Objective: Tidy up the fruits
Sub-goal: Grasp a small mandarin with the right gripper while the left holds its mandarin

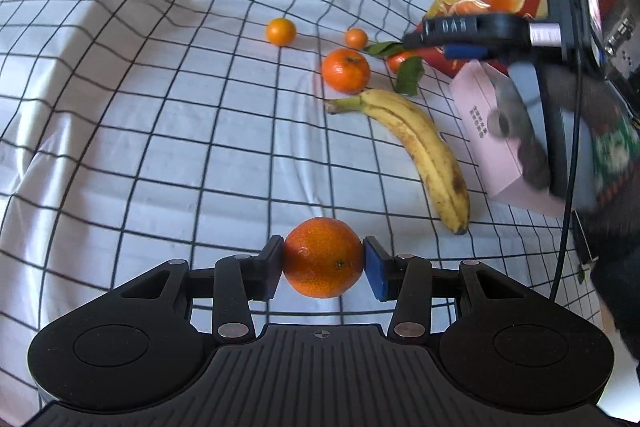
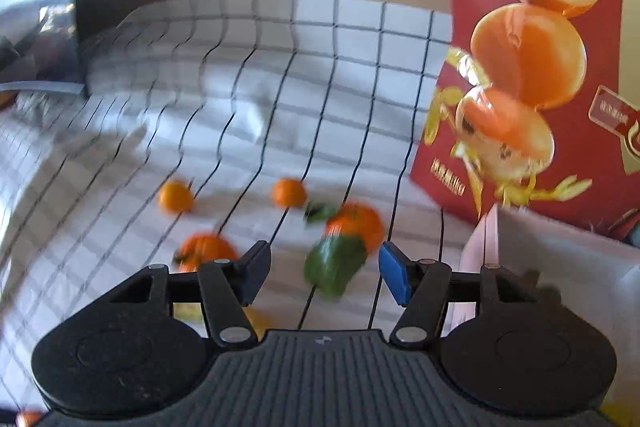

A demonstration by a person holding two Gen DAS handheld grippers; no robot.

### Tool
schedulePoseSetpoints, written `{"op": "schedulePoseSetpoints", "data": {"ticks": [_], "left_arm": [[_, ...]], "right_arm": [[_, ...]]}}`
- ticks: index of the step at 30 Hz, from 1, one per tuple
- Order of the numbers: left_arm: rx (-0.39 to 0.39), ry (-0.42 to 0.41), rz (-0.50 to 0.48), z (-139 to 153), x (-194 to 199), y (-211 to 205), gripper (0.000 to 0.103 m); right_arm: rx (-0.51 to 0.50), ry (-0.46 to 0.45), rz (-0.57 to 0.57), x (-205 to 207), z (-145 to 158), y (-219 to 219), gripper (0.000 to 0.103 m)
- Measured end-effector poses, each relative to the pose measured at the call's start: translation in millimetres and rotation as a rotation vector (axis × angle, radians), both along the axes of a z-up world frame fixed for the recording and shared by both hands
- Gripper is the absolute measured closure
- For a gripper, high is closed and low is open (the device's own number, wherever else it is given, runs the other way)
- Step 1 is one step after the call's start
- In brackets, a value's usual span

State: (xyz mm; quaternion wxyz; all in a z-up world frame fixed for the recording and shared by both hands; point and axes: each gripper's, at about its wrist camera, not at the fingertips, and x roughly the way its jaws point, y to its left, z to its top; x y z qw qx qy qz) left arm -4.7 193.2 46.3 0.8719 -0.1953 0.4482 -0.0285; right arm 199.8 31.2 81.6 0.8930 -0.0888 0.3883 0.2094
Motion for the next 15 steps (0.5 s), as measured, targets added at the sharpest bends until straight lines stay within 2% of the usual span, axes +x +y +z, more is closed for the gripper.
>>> {"op": "schedulePoseSetpoints", "data": {"ticks": [3, 5, 8, 15], "left_arm": [[-0.008, -0.004, 0.015, 0.4, -1.5, 6.4, 0.055], [-0.009, -0.006, 0.024, 1.0, -3.1, 11.9, 0.055], [-0.012, -0.007, 0.047, 1.0, -6.6, 21.1, 0.055], [-0.023, -0.002, 0.076, -1.0, -8.9, 32.0, 0.055]], "right_arm": [[0.011, 0.018, 0.068, 22.5, 3.5, 17.0, 0.044], [0.008, 0.032, 0.12, 34.7, 2.0, 31.9, 0.061], [0.004, 0.095, 0.152, 59.5, -5.8, 56.2, 0.062], [-0.16, 0.136, 0.108, 86.4, -43.2, 85.2, 0.064]]}}
